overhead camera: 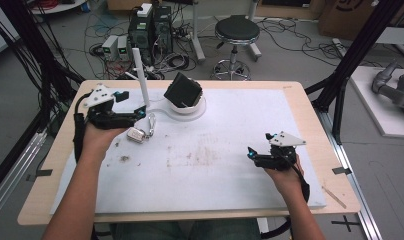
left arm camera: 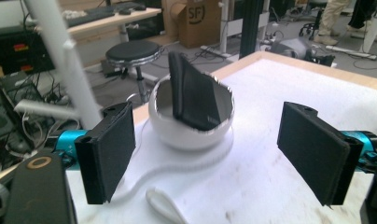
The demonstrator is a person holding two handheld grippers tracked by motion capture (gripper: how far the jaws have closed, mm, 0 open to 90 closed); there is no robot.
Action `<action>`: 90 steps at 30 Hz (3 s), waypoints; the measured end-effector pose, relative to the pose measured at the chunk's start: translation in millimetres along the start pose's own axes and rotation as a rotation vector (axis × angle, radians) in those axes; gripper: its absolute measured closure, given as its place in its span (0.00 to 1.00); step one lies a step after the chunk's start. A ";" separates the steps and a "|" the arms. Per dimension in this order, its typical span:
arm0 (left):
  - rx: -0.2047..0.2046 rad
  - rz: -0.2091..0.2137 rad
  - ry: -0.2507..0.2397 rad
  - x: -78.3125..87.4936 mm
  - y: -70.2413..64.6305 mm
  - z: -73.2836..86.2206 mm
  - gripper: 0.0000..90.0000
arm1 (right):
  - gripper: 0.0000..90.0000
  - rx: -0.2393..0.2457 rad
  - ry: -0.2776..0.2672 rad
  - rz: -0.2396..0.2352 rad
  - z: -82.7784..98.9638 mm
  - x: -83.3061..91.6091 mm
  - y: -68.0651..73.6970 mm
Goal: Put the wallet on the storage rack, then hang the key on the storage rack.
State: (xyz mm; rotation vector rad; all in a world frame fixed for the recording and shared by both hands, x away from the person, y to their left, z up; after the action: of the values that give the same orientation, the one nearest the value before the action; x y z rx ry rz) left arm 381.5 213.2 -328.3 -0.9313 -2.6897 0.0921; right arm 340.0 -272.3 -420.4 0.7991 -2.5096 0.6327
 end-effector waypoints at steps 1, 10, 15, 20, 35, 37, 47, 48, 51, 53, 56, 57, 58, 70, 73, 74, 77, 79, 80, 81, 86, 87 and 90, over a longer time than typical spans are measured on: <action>0.012 0.007 0.002 5.9 0.9 3.6 0.21 | 0.20 0.001 0.001 0.000 -0.3 -0.4 0.3; 0.074 -0.008 0.038 32.3 10.1 50.9 0.21 | 0.20 -0.009 0.012 0.004 1.1 -2.5 -1.7; 0.092 -0.026 0.045 39.8 18.5 62.3 0.21 | 0.20 -0.017 0.006 0.010 -0.7 -4.8 -3.1; 0.105 -0.041 0.035 43.3 23.8 63.3 0.21 | 0.20 -0.013 0.014 0.010 -0.9 -5.8 -2.0; 0.094 -0.042 0.044 34.8 17.0 65.4 0.21 | 0.20 -0.017 0.009 -0.004 -0.2 -7.7 -1.6; 0.090 -0.046 0.048 31.9 17.2 65.3 0.21 | 0.20 -0.018 0.008 0.000 -0.4 -6.0 -1.8; 0.098 -0.046 0.059 26.0 18.0 68.6 0.21 | 0.20 -0.022 0.000 0.015 -1.6 -3.1 -3.4; 0.100 -0.046 0.061 25.7 18.1 68.6 0.21 | 0.20 -0.020 0.000 0.016 -1.6 -3.3 -2.9; 0.104 -0.057 0.059 22.2 16.7 68.4 0.21 | 0.20 -0.011 0.000 0.013 -1.9 -3.7 -2.4; 0.112 -0.055 0.061 18.0 15.2 68.4 0.21 | 0.20 -0.016 -0.003 0.010 -2.2 -3.5 -2.2; 0.112 -0.057 0.082 6.2 11.6 68.7 0.21 | 0.20 -0.018 -0.006 0.010 -1.7 -3.5 -3.5; 0.116 -0.056 0.089 1.3 10.4 69.0 0.21 | 0.20 -0.021 -0.008 0.009 -1.7 -3.4 -3.5; 0.117 -0.060 0.101 -4.0 9.5 69.4 0.21 | 0.20 -0.021 -0.007 0.008 -1.7 -3.1 -3.5; 0.152 -0.180 0.225 -68.0 16.3 86.1 0.21 | 0.20 -0.014 -0.005 0.011 -1.3 -2.2 -3.1; 0.158 -0.212 0.272 -77.6 21.7 92.4 0.22 | 0.20 -0.017 -0.001 0.014 -0.6 -2.3 -3.2; 0.161 -0.223 0.280 -79.8 22.8 94.1 0.24 | 0.20 -0.014 -0.001 0.013 -0.2 -2.2 -3.5; 0.156 -0.241 0.304 -85.7 25.3 99.3 0.30 | 0.20 -0.013 0.002 0.019 1.0 -1.5 -4.0; 0.162 -0.250 0.326 -89.8 26.7 103.5 0.32 | 0.20 -0.015 0.005 0.020 2.1 -1.4 -4.2; 0.160 -0.249 0.343 -91.1 27.6 105.5 0.33 | 0.20 -0.017 0.008 0.021 2.6 -1.4 -4.3; 0.160 -0.253 0.362 -92.3 28.0 107.6 0.37 | 0.20 -0.016 0.010 0.022 3.0 -1.4 -4.6; 0.115 -0.256 0.402 -96.8 21.4 110.9 0.63 | 0.20 -0.016 0.012 0.024 2.9 -1.6 -4.1; 0.107 -0.256 0.408 -97.1 19.5 110.5 0.66 | 0.20 -0.014 0.015 0.023 2.8 -1.8 -3.8; 0.096 -0.246 0.409 -97.9 13.7 111.1 0.83 | 0.20 -0.011 0.017 0.026 2.7 -1.5 -3.1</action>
State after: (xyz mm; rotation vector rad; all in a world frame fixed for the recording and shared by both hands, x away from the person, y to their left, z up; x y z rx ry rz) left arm 430.2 167.8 -461.2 -0.5174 -2.3692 -0.0209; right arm 342.3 -275.4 -422.5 0.7553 -2.5094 0.6313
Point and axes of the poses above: each handheld gripper's, and its own axes: x roughly backward along the jaws, z roughly out of its underside, y roughly to its left, the point moved 2 cm from there along -x, roughly forward along the jaws, and after that the axes turned 11 degrees about x, right-handed, at the moved point
